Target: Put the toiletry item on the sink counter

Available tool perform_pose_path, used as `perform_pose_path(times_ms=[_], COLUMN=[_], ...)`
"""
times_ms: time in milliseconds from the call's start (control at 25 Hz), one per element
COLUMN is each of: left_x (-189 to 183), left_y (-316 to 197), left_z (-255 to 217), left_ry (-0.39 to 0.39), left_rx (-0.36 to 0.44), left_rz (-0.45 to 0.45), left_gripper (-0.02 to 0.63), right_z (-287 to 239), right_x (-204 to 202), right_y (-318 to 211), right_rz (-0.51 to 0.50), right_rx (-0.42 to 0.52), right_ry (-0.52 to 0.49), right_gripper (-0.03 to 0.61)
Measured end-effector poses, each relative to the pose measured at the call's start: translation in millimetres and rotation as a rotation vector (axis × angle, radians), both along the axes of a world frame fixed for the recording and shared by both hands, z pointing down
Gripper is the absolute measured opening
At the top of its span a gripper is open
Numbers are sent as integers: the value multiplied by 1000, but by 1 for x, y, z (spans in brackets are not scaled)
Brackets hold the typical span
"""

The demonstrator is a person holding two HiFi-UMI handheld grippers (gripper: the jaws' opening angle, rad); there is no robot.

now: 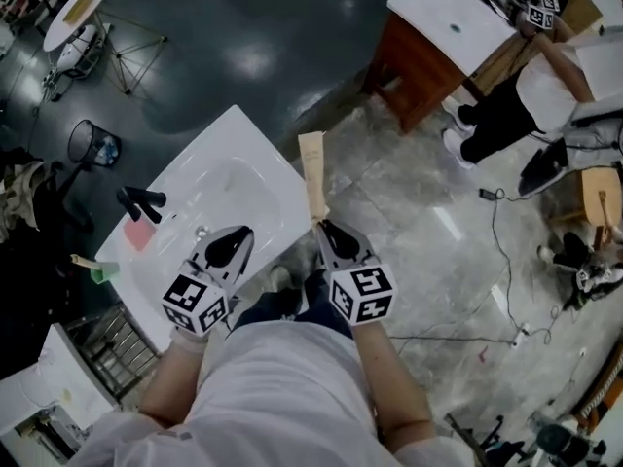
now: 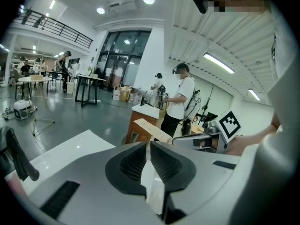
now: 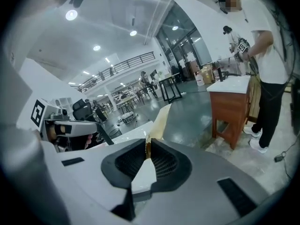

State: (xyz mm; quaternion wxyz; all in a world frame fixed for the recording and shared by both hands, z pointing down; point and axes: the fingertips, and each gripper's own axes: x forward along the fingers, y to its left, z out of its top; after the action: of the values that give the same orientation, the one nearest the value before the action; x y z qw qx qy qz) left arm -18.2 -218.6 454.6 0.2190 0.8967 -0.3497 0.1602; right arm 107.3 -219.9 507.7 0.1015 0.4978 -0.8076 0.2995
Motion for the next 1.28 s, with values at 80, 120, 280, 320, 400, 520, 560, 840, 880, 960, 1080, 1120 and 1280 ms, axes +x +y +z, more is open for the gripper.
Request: perform_pose_path(times_ms=[80,120,280,320,400,520,560,840,880,960,1080,1120,1280], left_x=[-6,-9,-20,-23,-32,-44,-47,-61,-63,-66,-71,-72,-73], left_y=[-6,-8,-12,-13,-14,-12,-11,-3,-4,-4,2,3,10], left_z=[10,15,30,33,40,51,54,66,66,68,72,73,78], left_ry=[-10,-15,-33,-37,-44,-49,-51,-68,-68,-71,-76,-76,-77], left_rx=[-16,-27,-74,-82,-97,-120,-127,-161,-160,-163,-172,-175,-189], left_rz=[-27,-41,-100,-116,-148,-189,-200,-278,-285,-296,-313,-319,-321], left_gripper=[18,18,19,18,19,20,20,20,20,20,20,20,20], right_z=[19,28,60,67,81,101,107,140,143,147,153,155,163], right_x=[-6,-10,-18,-21,-28,-40,-44,-53,-54,-56,-61,-61,-62], right_y=[-10,-15,-28,-30,-33,-36,-37,-39,-39,-40,-38,-37,-37], right_rz=[-32,-48,-106,-118,-143,-184,-198,-249,-250,-257,-274,-277,-281], right_rx=[-23,-36,-94,-107,-132,-165,-173,-213,-215,-218,-225,-227,-237], right_ry=[2,3,3,3,4,9,12,38,37,36,42,46,65], right_gripper=[43,43,43,43,43,43,43,43,44,44,44,44,44])
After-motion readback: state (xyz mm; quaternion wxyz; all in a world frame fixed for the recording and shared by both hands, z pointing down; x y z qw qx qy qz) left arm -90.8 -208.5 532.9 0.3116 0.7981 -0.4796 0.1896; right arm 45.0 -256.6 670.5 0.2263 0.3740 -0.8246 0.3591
